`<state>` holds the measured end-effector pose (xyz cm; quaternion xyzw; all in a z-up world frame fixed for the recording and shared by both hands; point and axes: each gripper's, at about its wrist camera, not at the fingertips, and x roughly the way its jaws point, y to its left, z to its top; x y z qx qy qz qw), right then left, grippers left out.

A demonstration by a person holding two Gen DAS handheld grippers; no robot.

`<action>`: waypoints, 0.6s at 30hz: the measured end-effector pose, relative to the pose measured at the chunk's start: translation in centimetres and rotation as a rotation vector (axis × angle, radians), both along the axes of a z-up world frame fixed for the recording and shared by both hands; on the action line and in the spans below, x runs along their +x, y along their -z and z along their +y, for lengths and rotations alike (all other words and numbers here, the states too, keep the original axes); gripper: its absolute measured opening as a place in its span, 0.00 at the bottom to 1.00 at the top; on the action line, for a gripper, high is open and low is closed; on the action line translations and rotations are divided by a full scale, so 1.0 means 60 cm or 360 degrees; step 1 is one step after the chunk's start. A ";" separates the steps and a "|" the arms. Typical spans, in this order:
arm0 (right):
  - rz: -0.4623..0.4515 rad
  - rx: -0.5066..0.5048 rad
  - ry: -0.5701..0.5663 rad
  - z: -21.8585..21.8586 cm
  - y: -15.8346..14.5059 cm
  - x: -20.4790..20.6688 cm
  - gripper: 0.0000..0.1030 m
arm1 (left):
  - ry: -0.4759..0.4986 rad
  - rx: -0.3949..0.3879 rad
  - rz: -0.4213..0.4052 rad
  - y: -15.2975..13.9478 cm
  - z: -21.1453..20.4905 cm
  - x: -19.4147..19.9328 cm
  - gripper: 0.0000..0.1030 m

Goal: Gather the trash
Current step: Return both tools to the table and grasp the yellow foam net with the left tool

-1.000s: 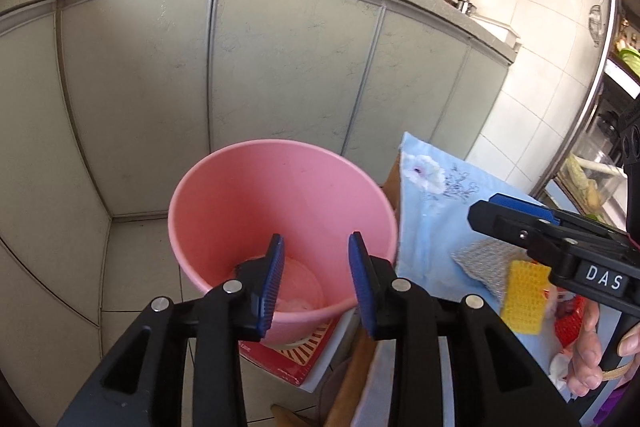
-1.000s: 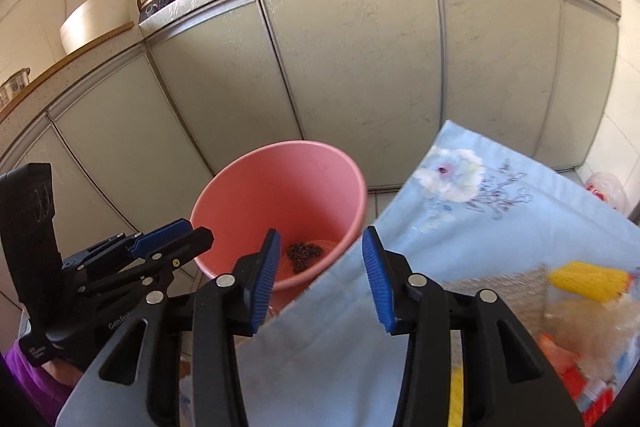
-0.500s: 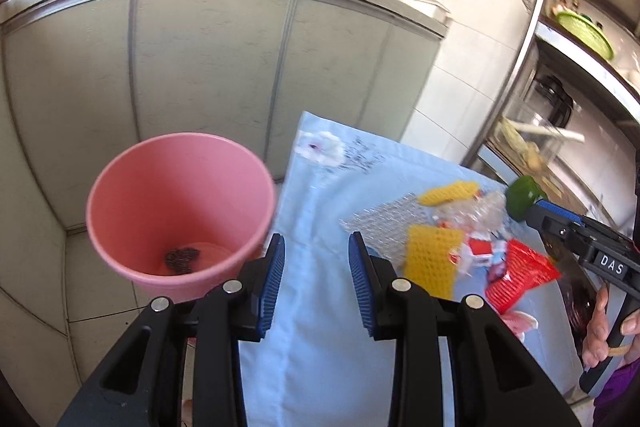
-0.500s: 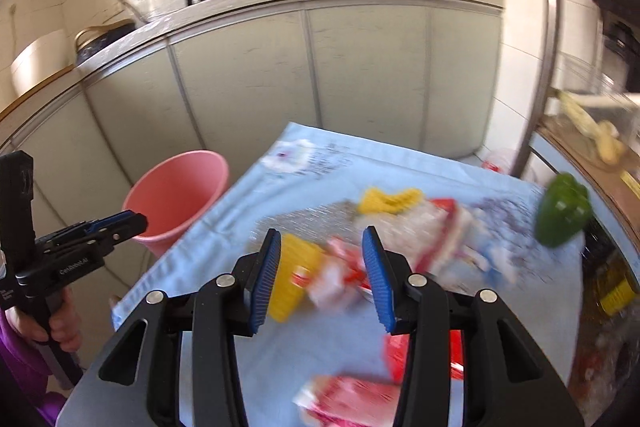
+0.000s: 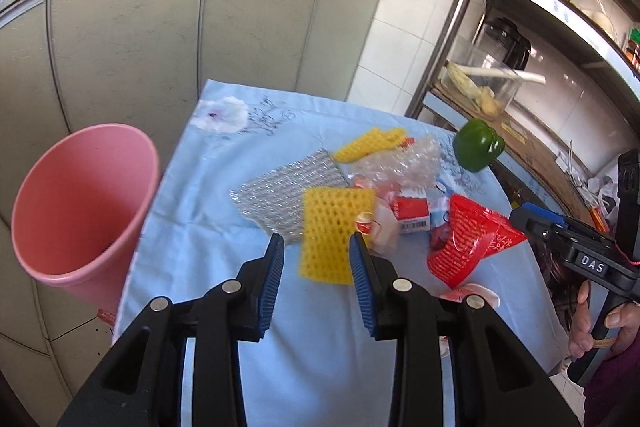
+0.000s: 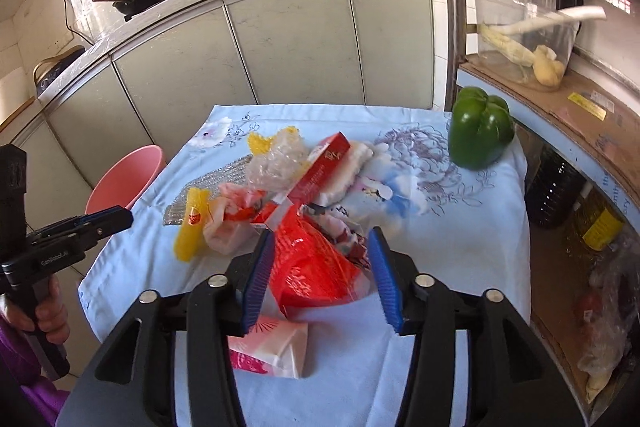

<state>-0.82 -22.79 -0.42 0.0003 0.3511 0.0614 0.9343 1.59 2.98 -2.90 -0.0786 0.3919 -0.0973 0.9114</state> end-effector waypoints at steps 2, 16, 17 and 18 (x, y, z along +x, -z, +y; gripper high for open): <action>0.0022 0.0016 0.0005 -0.006 0.003 0.002 0.50 | 0.0026 -0.0001 0.0032 0.010 -0.015 0.008 0.36; 0.0032 0.0045 -0.0060 -0.020 0.012 0.015 0.50 | 0.0034 0.0212 0.0125 0.064 -0.087 0.058 0.37; 0.0035 0.0041 -0.0066 -0.020 0.014 0.015 0.50 | 0.0038 0.0234 0.0112 0.064 -0.090 0.057 0.37; 0.0038 0.0036 -0.0069 -0.019 0.017 0.016 0.50 | 0.0035 0.0258 0.0099 0.064 -0.092 0.056 0.36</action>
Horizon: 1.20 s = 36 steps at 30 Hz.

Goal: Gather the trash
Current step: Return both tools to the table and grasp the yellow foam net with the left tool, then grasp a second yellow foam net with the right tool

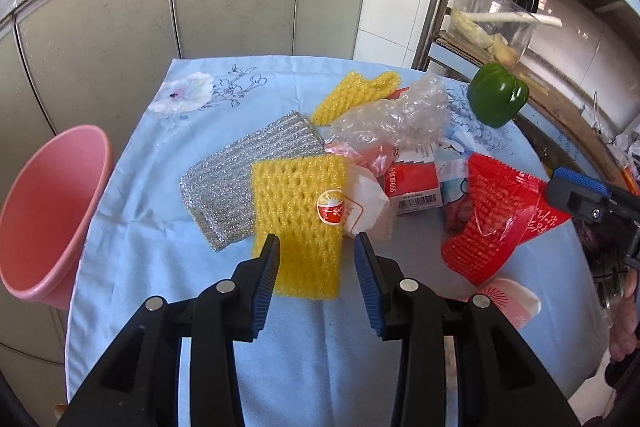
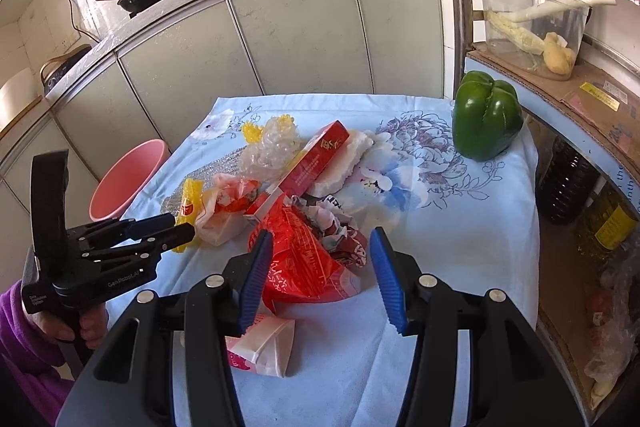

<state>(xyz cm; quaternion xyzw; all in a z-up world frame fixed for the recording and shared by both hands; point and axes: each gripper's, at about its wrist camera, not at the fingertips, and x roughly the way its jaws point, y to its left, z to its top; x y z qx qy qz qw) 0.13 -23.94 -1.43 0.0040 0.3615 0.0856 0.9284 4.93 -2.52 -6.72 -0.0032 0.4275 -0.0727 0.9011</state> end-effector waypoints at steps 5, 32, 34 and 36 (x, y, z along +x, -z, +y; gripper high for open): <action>0.0010 0.0020 0.0006 -0.006 0.001 0.004 0.50 | 0.0005 -0.0007 -0.0005 -0.003 0.004 -0.003 0.09; 0.0159 -0.0559 -0.0490 0.224 -0.027 0.223 0.49 | -0.0120 -0.0213 -0.0174 -0.087 0.135 -0.041 0.07; 0.0206 -0.0599 -0.0504 0.225 -0.013 0.238 0.40 | -0.0137 -0.0225 -0.0171 -0.083 0.145 -0.038 0.07; 0.0252 -0.0622 -0.0523 0.228 -0.001 0.247 0.30 | -0.0147 -0.0244 -0.0171 -0.083 0.155 -0.034 0.07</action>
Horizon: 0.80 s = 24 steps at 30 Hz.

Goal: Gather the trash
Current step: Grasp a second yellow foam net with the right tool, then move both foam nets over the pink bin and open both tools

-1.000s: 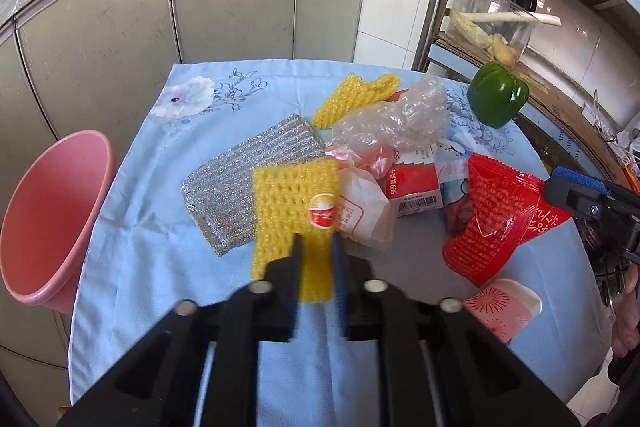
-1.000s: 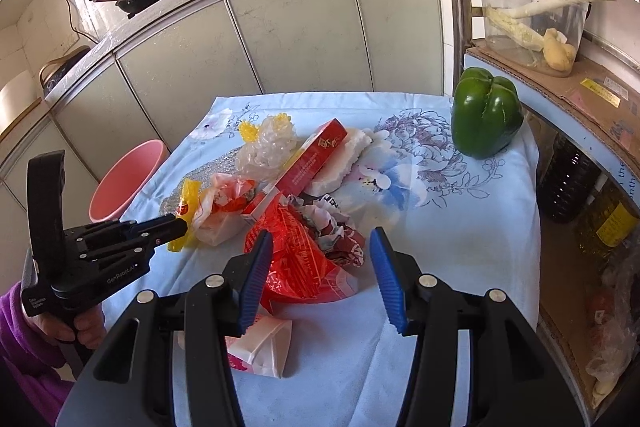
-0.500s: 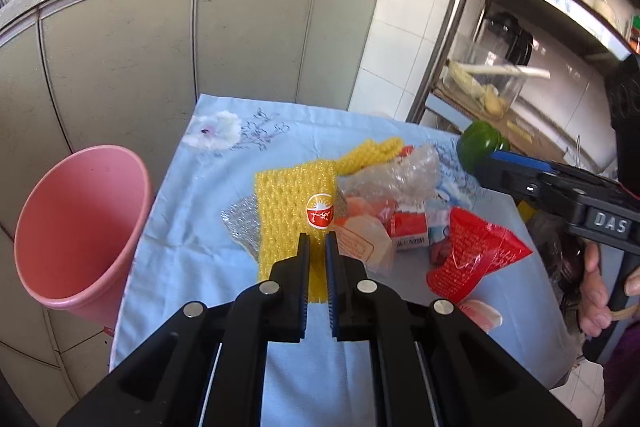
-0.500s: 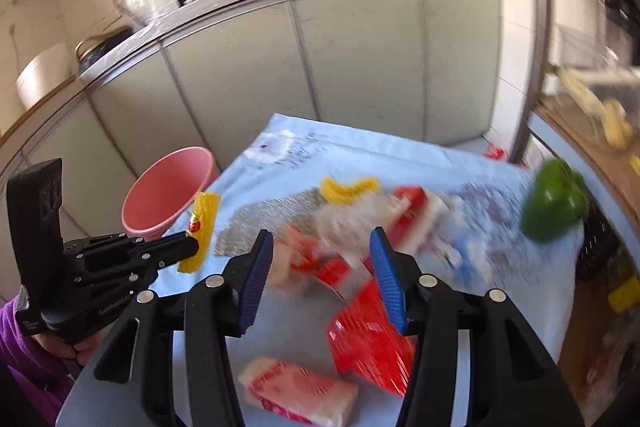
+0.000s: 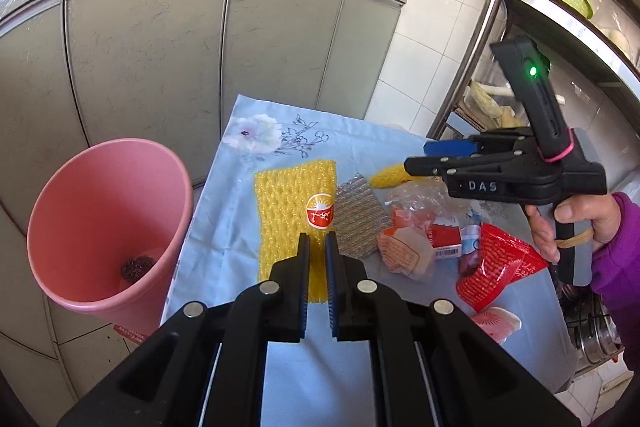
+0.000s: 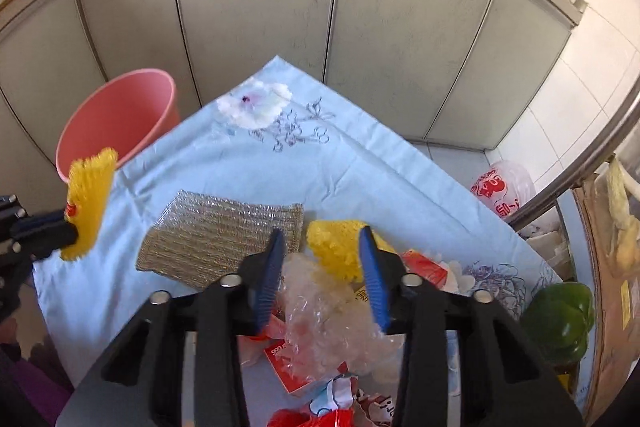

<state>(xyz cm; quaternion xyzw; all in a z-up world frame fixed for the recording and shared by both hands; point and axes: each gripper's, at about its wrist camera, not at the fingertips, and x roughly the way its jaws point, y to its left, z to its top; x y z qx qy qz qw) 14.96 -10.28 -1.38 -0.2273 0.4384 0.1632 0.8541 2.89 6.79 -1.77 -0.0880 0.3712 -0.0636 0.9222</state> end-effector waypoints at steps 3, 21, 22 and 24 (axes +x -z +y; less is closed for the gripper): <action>0.0052 -0.0047 0.0019 -0.003 0.020 0.008 0.10 | -0.0006 0.0003 -0.0012 0.001 0.009 0.004 0.07; -0.0171 0.0618 0.0000 0.036 -0.112 -0.056 0.07 | -0.0271 0.0005 -0.0179 -0.041 0.136 -0.025 0.07; -0.0167 0.0656 -0.0028 0.051 -0.114 -0.058 0.07 | -0.0302 0.0000 -0.0186 -0.044 0.150 -0.028 0.07; -0.0135 0.0751 -0.0095 0.092 -0.113 -0.057 0.07 | -0.0359 -0.0014 -0.0191 -0.047 0.176 -0.032 0.07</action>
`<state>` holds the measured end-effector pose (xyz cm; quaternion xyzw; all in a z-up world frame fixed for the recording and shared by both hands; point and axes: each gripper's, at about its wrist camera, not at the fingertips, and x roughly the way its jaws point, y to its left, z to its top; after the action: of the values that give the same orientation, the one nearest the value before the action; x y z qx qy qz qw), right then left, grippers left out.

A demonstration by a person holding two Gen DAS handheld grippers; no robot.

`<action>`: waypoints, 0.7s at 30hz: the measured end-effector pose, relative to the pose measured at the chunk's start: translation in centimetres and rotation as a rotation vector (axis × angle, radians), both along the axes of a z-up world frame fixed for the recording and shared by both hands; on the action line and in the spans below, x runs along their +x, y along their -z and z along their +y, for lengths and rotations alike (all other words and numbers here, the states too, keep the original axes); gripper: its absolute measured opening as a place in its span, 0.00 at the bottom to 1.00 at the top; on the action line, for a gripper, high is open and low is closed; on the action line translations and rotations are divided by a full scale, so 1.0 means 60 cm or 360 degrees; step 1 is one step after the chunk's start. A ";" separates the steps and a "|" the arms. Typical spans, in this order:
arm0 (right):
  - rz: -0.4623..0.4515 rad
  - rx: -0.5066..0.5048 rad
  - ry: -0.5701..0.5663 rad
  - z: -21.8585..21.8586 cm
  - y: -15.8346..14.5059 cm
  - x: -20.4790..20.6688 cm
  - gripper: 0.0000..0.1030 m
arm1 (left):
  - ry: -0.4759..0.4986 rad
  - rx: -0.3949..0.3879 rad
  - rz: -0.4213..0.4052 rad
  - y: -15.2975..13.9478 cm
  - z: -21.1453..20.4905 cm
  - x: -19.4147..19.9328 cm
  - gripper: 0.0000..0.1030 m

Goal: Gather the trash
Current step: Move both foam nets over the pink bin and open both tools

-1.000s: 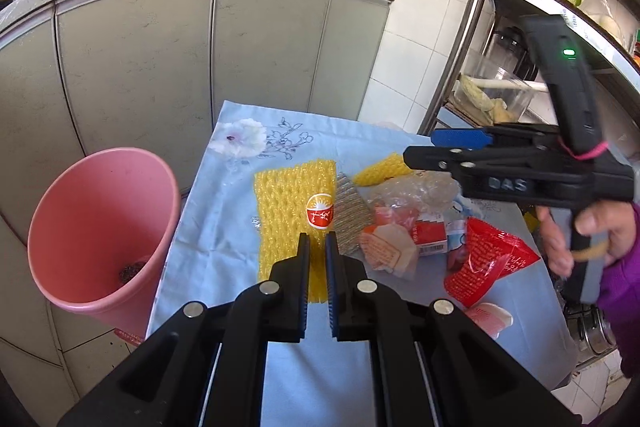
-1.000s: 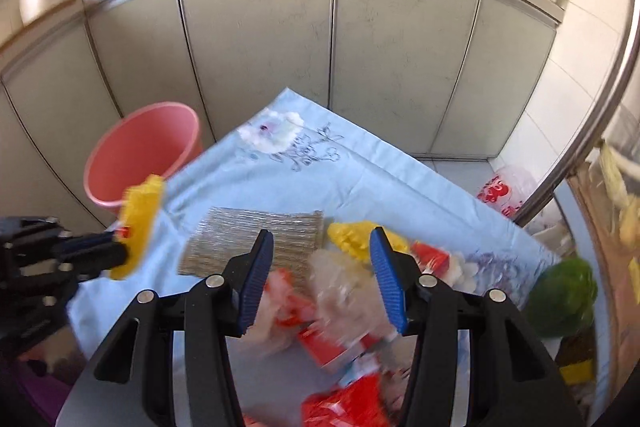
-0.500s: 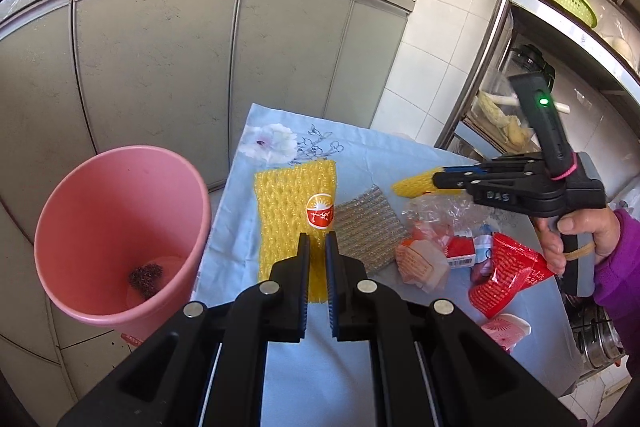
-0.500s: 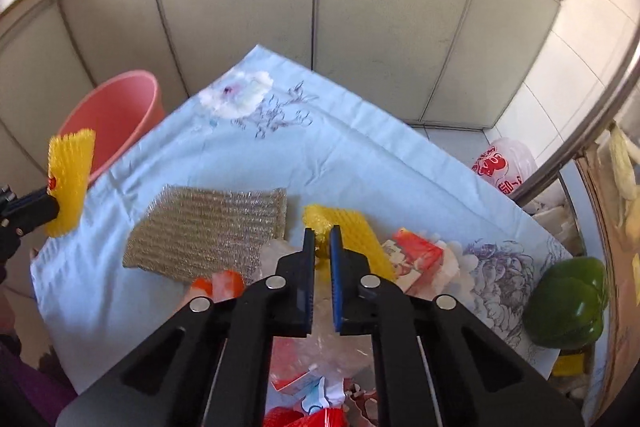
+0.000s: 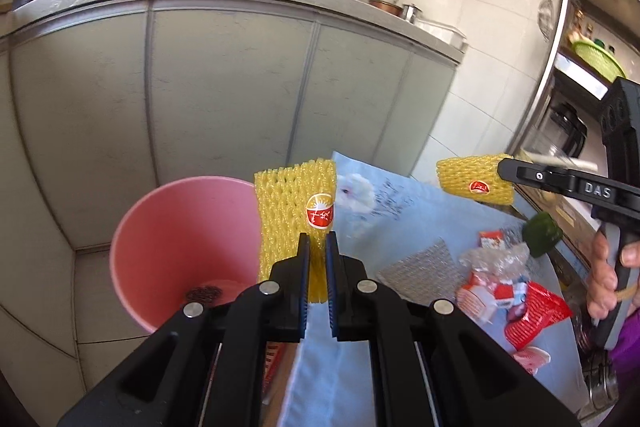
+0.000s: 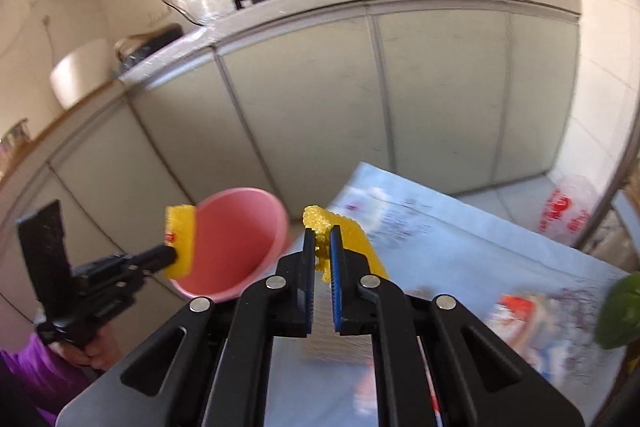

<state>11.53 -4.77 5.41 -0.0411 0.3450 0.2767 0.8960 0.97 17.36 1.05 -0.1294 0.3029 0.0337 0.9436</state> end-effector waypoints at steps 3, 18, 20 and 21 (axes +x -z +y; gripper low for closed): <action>0.0062 0.0097 -0.0088 0.061 0.013 0.011 0.07 | -0.0072 -0.0024 -0.0004 0.003 0.034 -0.005 0.07; 0.0387 0.0069 -0.0205 0.254 0.179 0.070 0.07 | -0.0241 -0.0121 0.0227 0.119 0.116 0.025 0.07; 0.0399 0.0055 -0.0189 0.259 0.189 0.076 0.07 | -0.0247 -0.0121 0.0241 0.126 0.118 0.030 0.07; 0.0399 0.0046 -0.0177 0.261 0.194 0.078 0.07 | -0.0250 -0.0121 0.0248 0.129 0.119 0.032 0.07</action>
<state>16.23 10.87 -6.25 -0.0122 0.4474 0.3338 0.8296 2.89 24.52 -6.70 -0.1852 0.3653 0.1059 0.9061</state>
